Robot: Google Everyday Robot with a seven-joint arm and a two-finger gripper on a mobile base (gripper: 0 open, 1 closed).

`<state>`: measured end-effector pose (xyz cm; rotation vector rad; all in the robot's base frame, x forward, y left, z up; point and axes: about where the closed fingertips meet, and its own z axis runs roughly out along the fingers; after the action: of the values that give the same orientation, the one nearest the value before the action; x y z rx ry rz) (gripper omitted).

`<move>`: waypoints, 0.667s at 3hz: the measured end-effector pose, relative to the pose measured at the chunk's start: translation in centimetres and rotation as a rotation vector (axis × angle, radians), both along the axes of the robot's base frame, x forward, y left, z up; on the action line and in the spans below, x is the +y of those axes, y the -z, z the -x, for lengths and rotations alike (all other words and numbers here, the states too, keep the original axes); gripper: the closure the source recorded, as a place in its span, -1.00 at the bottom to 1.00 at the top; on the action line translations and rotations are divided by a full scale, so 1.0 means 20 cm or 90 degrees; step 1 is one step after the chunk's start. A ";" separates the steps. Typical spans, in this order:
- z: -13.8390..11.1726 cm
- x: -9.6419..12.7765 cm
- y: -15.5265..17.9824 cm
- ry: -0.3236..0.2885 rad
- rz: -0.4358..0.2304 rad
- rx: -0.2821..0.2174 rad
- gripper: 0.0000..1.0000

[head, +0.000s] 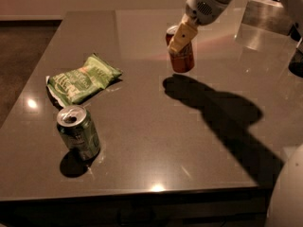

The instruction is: Knock coke can over

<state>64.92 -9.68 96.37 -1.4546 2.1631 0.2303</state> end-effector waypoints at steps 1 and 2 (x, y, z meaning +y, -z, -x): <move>0.12 -0.09 0.03 -0.035 0.174 0.054 0.95; 0.09 -0.13 0.05 -0.056 0.249 0.060 0.52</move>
Offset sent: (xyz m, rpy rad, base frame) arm -0.0539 -0.0582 -0.0095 -0.6016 0.2741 0.1571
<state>63.06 -12.33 95.45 -1.7846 2.3142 -0.1044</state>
